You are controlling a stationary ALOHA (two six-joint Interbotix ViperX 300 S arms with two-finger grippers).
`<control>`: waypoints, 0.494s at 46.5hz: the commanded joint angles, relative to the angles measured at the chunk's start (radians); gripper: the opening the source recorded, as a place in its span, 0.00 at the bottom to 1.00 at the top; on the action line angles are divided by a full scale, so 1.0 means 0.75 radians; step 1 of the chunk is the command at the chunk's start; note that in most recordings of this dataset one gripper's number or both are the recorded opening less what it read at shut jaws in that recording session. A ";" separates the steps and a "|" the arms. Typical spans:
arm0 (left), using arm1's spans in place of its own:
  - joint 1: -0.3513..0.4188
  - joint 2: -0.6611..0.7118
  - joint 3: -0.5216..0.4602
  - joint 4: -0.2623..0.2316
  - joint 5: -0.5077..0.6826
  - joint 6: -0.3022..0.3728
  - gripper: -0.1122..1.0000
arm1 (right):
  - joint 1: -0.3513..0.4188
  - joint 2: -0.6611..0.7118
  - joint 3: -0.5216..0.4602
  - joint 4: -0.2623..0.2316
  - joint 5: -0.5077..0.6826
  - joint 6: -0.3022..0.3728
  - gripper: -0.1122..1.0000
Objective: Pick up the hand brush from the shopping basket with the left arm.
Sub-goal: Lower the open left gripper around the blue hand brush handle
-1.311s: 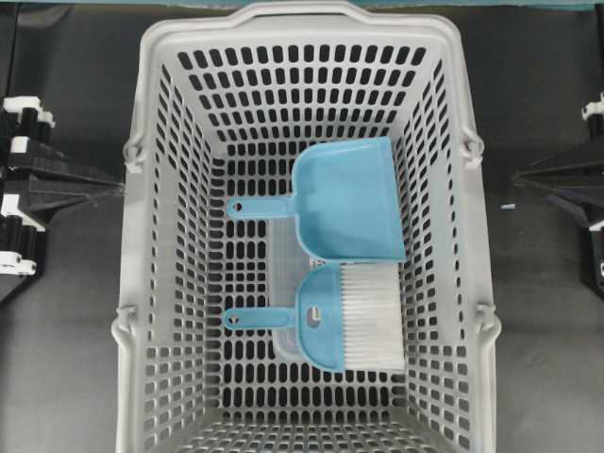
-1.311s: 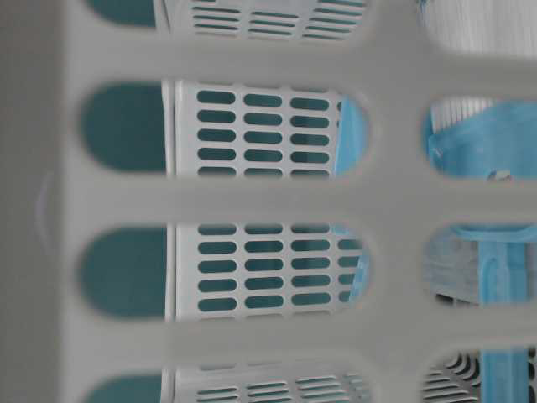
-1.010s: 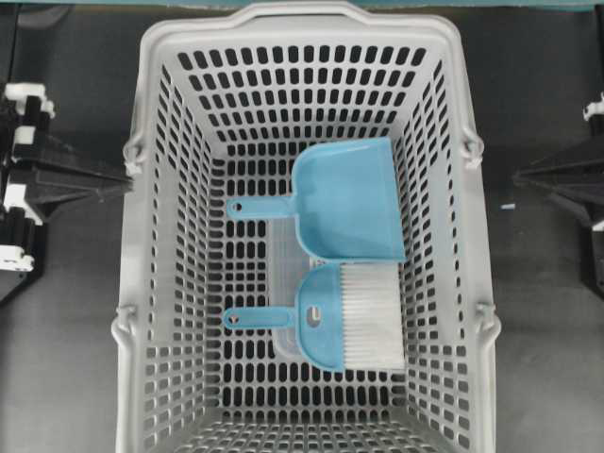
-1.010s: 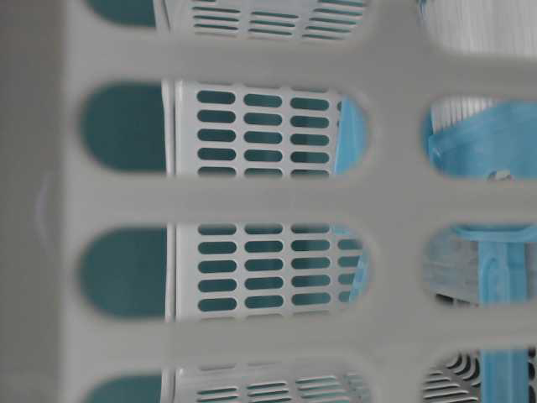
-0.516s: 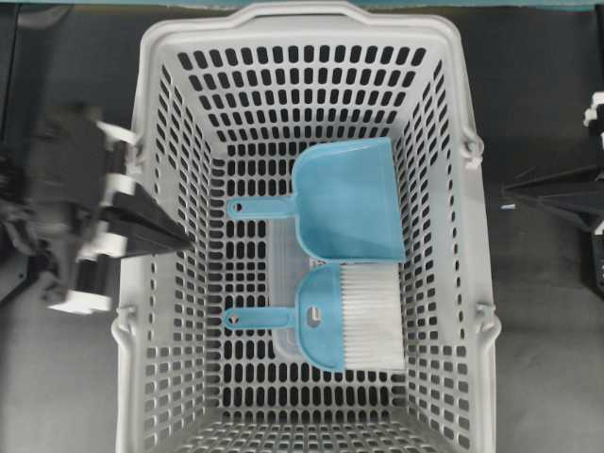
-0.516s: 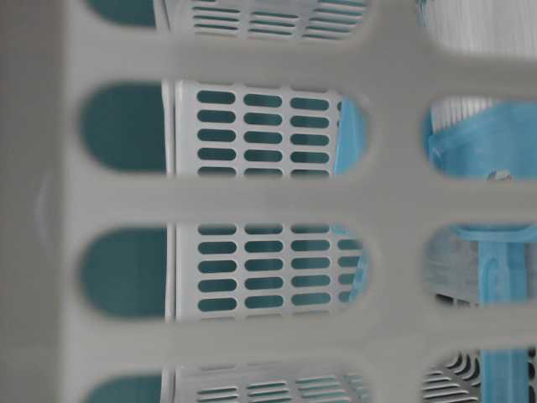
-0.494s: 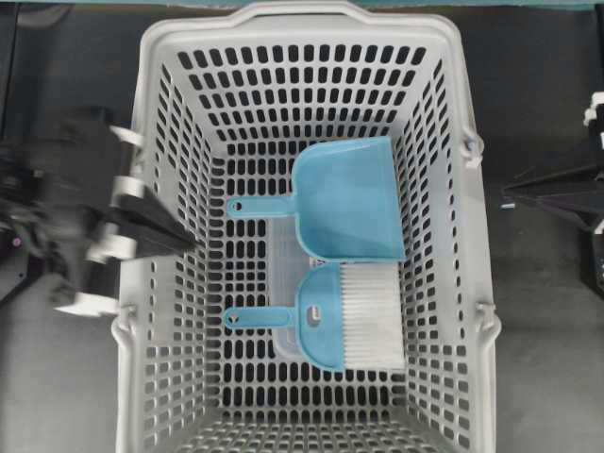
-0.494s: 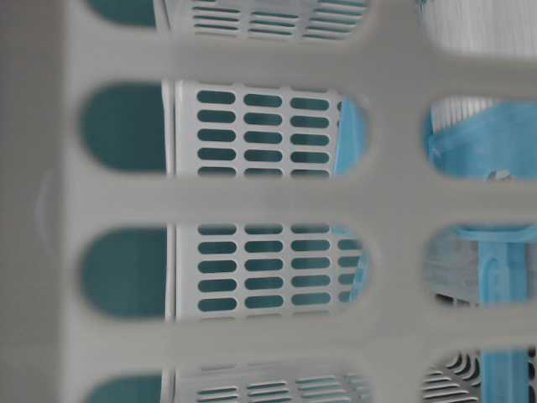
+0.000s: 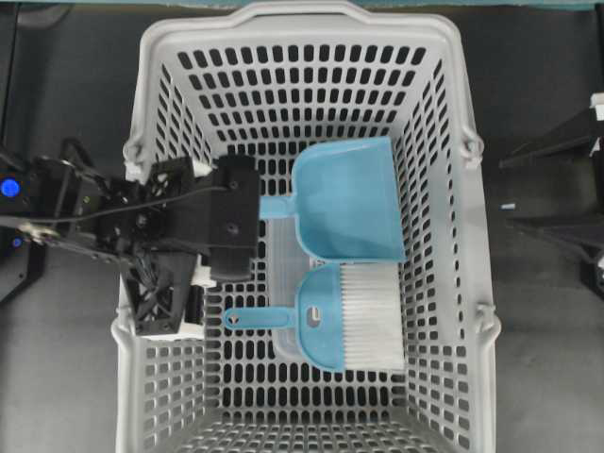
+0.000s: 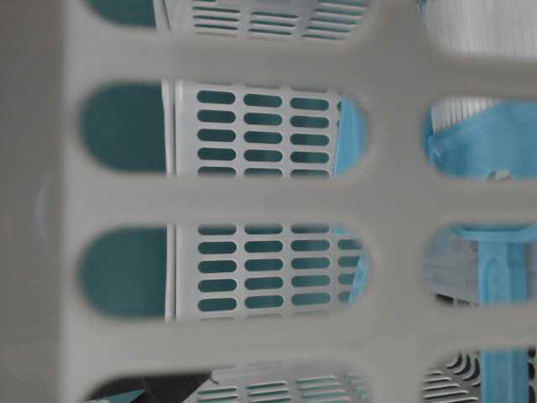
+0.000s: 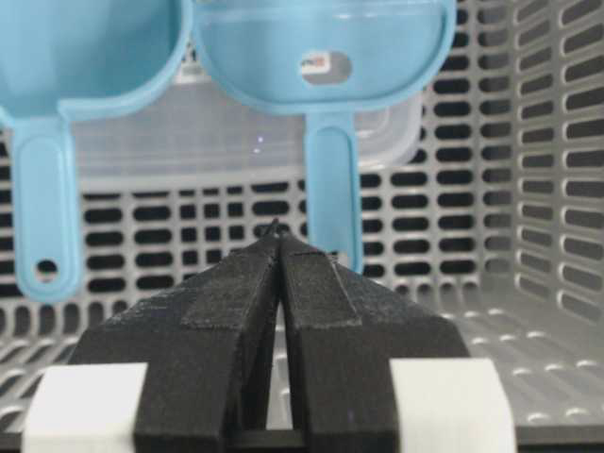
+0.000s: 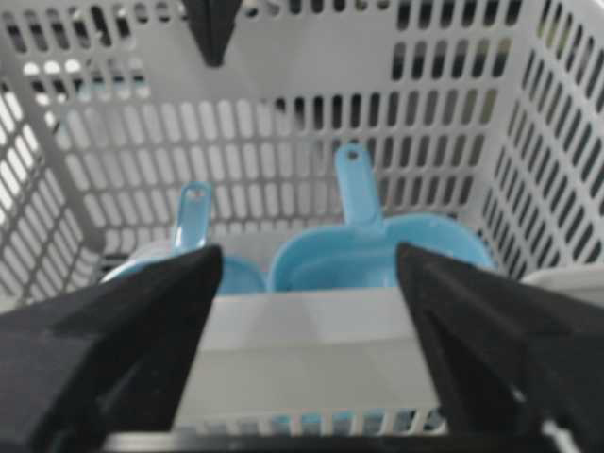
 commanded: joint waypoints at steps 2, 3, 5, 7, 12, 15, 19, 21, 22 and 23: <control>-0.012 0.002 -0.039 0.004 0.002 -0.029 0.13 | 0.000 0.006 -0.012 0.004 -0.012 0.004 0.78; -0.012 0.006 -0.041 0.004 0.006 -0.037 0.16 | 0.000 0.004 -0.010 0.004 -0.014 0.004 0.78; -0.016 0.018 -0.041 0.004 0.006 -0.051 0.25 | 0.000 0.002 -0.004 0.004 -0.016 0.004 0.78; -0.025 0.029 -0.041 0.004 0.006 -0.057 0.36 | 0.000 0.000 0.002 0.004 -0.025 0.004 0.77; -0.045 0.086 -0.049 0.004 0.006 -0.067 0.66 | 0.000 -0.004 0.012 0.004 -0.061 0.004 0.77; -0.057 0.129 -0.063 0.004 0.006 -0.074 0.80 | -0.002 -0.008 0.014 0.004 -0.086 0.004 0.77; -0.067 0.194 -0.084 0.004 0.006 -0.074 0.91 | -0.008 -0.006 0.020 0.004 -0.106 0.004 0.77; -0.067 0.223 -0.092 0.004 0.006 -0.076 0.91 | -0.008 -0.006 0.022 0.004 -0.115 0.004 0.77; -0.067 0.239 -0.094 0.004 0.006 -0.076 0.91 | -0.008 -0.006 0.025 0.004 -0.115 0.004 0.77; -0.067 0.254 -0.098 0.004 0.008 -0.078 0.91 | -0.008 -0.006 0.027 0.004 -0.115 0.006 0.77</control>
